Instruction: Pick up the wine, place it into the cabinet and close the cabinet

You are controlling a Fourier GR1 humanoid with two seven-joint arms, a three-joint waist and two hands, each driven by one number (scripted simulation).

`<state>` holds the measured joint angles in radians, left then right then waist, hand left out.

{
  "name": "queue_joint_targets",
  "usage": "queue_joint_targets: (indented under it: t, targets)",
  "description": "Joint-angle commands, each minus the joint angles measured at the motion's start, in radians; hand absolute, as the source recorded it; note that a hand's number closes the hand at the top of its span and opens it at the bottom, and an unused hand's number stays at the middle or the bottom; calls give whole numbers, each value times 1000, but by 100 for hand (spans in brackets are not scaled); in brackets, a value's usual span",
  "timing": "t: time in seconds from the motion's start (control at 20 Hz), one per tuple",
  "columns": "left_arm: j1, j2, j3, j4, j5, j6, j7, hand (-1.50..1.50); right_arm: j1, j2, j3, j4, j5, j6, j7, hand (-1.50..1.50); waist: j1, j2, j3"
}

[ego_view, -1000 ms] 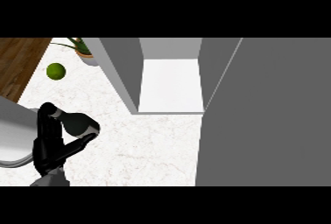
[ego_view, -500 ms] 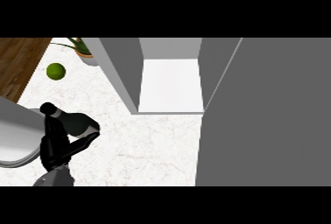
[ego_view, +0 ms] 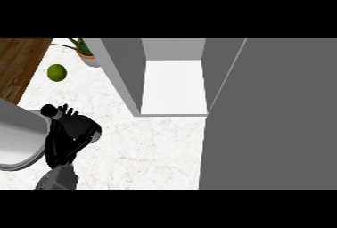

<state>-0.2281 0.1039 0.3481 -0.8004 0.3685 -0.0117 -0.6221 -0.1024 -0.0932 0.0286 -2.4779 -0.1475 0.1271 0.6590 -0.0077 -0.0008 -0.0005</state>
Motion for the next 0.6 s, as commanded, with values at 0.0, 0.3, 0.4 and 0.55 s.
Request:
queue_joint_targets:
  t: [0.0,0.3,0.4,0.55]
  targets:
    - [-58,-37,-21,47,5,-32,-36,150,-11,-26,-79,-110,-148,-6,70,-150,-5,1,0]
    - [-38,16,-51,153,-54,-106,-132,150,50,-4,-59,-104,-138,28,13,-150,-6,2,0]
    - [-93,43,-78,129,-115,-8,-112,150,28,12,-33,-85,-93,8,12,-150,-7,2,0]
    - [-48,21,-110,131,-179,59,-204,150,46,-4,-79,-48,-150,51,-29,-150,-5,2,1]
